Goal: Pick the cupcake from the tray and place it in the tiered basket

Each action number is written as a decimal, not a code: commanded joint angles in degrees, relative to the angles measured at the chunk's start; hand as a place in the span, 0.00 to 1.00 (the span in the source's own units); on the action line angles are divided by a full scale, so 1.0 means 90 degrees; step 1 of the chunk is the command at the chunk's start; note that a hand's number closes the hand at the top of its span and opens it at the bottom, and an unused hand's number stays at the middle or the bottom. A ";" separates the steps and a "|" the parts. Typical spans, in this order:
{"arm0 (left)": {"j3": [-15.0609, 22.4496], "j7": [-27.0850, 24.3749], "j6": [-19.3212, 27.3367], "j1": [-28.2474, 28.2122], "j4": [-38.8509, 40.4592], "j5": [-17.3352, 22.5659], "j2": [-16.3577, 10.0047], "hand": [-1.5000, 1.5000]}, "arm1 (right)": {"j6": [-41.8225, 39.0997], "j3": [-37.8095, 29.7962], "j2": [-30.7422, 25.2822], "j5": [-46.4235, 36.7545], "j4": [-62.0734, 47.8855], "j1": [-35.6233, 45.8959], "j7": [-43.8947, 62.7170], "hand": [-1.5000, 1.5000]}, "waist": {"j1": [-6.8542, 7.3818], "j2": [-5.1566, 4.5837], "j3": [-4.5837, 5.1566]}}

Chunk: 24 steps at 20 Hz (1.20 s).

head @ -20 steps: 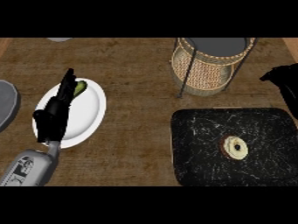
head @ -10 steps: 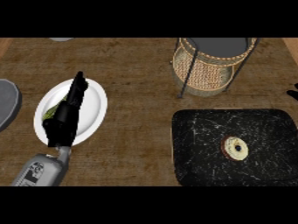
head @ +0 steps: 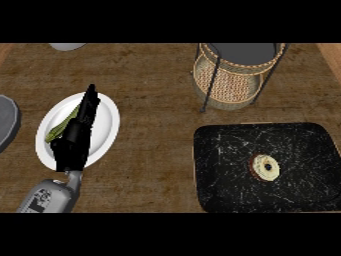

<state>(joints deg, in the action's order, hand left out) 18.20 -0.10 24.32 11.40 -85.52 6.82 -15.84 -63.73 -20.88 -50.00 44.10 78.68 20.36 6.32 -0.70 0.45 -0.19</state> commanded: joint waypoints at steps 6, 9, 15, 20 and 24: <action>-0.0120 0.0028 -0.0175 -0.0175 -0.0162 0.0076 -0.0151 0.50 | -0.0508 -0.0229 0.0143 -0.2535 0.2937 -0.0026 -0.0075 0.00 | 0.0070 -0.0034 0.0005; 0.0009 -0.0051 -0.0077 -0.0011 -0.0027 -0.0106 0.0131 0.50 | -0.0364 0.0025 0.0850 -0.3389 0.3697 -0.0380 -0.0205 0.00 | 0.0060 -0.0053 0.0007; -0.0128 0.0171 -0.0122 -0.0170 -0.0303 -0.0297 0.0050 0.50 | -0.0347 0.0398 0.1408 -0.4488 0.4454 -0.0968 -0.0519 0.00 | 0.0082 -0.0052 0.0012; -0.0194 0.0095 -0.0296 -0.0513 -0.0667 -0.0330 0.0007 0.50 | -0.0612 0.0322 0.0900 -0.4700 0.4218 -0.0919 -0.0830 0.00 | 0.0114 -0.0046 0.0016; -0.0144 -0.0013 -0.0246 -0.0306 -0.0178 -0.0489 0.0304 0.50 | -0.0288 0.1067 0.1112 -0.5673 0.4588 -0.1129 -0.0862 0.00 | 0.0111 -0.0059 0.0015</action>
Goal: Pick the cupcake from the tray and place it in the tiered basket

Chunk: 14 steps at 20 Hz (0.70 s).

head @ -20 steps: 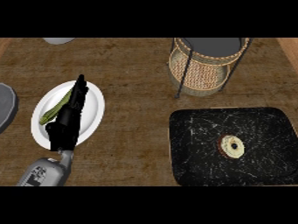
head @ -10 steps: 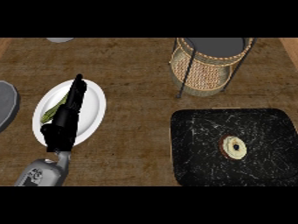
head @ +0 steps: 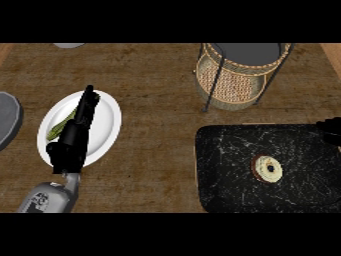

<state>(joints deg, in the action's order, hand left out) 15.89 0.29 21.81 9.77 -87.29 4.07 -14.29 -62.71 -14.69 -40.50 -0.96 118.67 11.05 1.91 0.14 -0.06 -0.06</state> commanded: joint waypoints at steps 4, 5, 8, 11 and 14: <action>0.0011 0.0236 -0.0001 0.0057 -0.0140 -0.0252 0.0197 0.50 | -0.0529 0.0129 -0.0336 -0.0841 0.0094 -0.0377 -0.0688 0.00 | -0.0014 0.0005 0.0001; 0.0101 0.0141 -0.0052 -0.0205 -0.0287 -0.0234 0.0189 0.50 | -0.0482 0.0138 -0.0470 -0.1218 0.0019 -0.0480 -0.1085 0.00 | 0.0008 0.0003 -0.0004; -0.0220 -0.0275 -0.0242 -0.0130 0.0244 -0.0133 0.0252 0.50 | 0.0190 0.0620 -0.0365 -0.2175 -0.0178 -0.0438 -0.1567 0.00 | 0.0026 -0.0008 -0.0001; -0.0359 0.0190 -0.0282 0.0065 -0.0056 -0.0221 0.0244 0.50 | 0.0239 0.0457 -0.0517 -0.2228 -0.0081 -0.0539 -0.1765 0.00 | -0.0009 0.0007 0.0002; -0.0025 0.0073 -0.0122 -0.0206 -0.0120 -0.0510 0.0561 0.50 | 0.0677 0.0532 -0.0530 -0.2601 0.0072 -0.0877 -0.2048 0.00 | -0.0029 0.0012 0.0003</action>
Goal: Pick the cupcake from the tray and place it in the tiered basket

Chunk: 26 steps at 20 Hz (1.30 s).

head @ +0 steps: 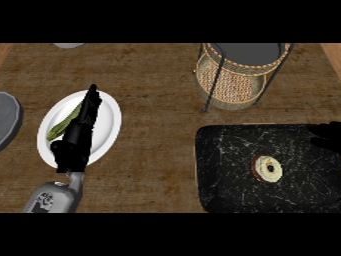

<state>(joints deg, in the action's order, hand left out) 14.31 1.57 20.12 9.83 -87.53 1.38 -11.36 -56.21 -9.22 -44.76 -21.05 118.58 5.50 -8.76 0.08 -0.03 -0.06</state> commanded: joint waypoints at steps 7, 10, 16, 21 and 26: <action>-0.0204 -0.0185 -0.0096 -0.0057 0.0200 -0.0224 0.0109 0.50 | 0.0976 0.0765 -0.0442 -0.1259 -0.0358 -0.0132 -0.1809 0.00 | 0.0009 -0.0004 0.0004; -0.0127 0.0417 -0.0029 0.0267 -0.0089 -0.0327 0.0236 0.50 | 0.1594 0.1165 -0.0406 -0.1844 -0.0233 -0.0374 -0.2024 0.00 | -0.0010 0.0004 0.0002; -0.0356 0.0175 -0.0225 0.0424 0.0305 -0.0460 0.0423 0.50 | 0.2101 0.1186 -0.0015 -0.2428 -0.1066 -0.0038 -0.2063 0.00 | 0.0000 -0.0003 0.0007; -0.0412 0.0209 -0.0532 -0.0096 -0.0105 -0.0449 0.0292 0.50 | 0.2154 0.1485 0.0392 -0.2868 -0.1057 -0.0340 -0.1737 0.00 | -0.0002 0.0007 0.0007; -0.0730 0.0267 -0.0788 -0.0090 -0.0323 -0.0260 0.0225 0.50 | 0.2111 0.1340 0.0366 -0.2858 -0.1929 0.0088 -0.2210 0.00 | 0.0009 0.0003 0.0007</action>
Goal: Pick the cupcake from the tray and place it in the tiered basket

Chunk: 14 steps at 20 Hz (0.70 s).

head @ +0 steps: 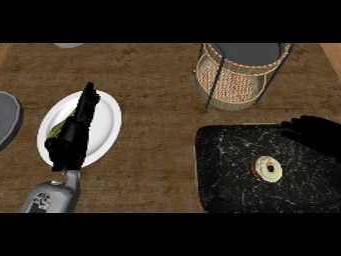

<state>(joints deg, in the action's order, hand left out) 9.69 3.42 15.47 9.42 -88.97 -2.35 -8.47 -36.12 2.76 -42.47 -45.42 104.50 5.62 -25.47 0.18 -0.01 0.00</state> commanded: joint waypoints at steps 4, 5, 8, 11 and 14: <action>0.0168 0.0282 0.0082 -0.0305 -0.0461 -0.0320 0.0218 0.50 | -0.0121 -0.0091 -0.0059 -0.0088 -0.0289 -0.0131 -0.0681 0.00 | -0.0013 0.0011 -0.0001; -0.0211 -0.0167 -0.0381 -0.0314 -0.0216 0.0060 -0.0102 0.50 | 0.0358 0.0277 0.0235 -0.0383 -0.0644 -0.0052 -0.0690 0.00 | 0.0008 0.0001 0.0000; -0.0101 -0.0047 -0.0199 -0.0140 -0.0043 -0.0171 0.0149 0.50 | 0.0235 0.0541 0.0474 -0.0463 -0.1016 0.0327 -0.0606 0.00 | 0.0019 -0.0004 0.0000; -0.0226 -0.0251 -0.0168 0.0170 0.0363 -0.0270 0.0298 0.50 | 0.0006 0.0221 0.0250 -0.0321 -0.1117 0.0550 -0.0933 0.00 | -0.0008 -0.0006 0.0001; -0.0345 -0.0048 -0.0367 -0.0081 0.0026 -0.0199 0.0143 0.50 | 0.0058 0.0374 0.0391 -0.0485 -0.0609 0.0023 -0.0791 0.00 | -0.0022 0.0003 0.0001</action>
<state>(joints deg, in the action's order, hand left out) 8.09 3.40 13.64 8.80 -89.19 -4.41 -6.74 -33.17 6.36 -38.96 -48.72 99.06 6.35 -29.35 0.06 0.01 0.00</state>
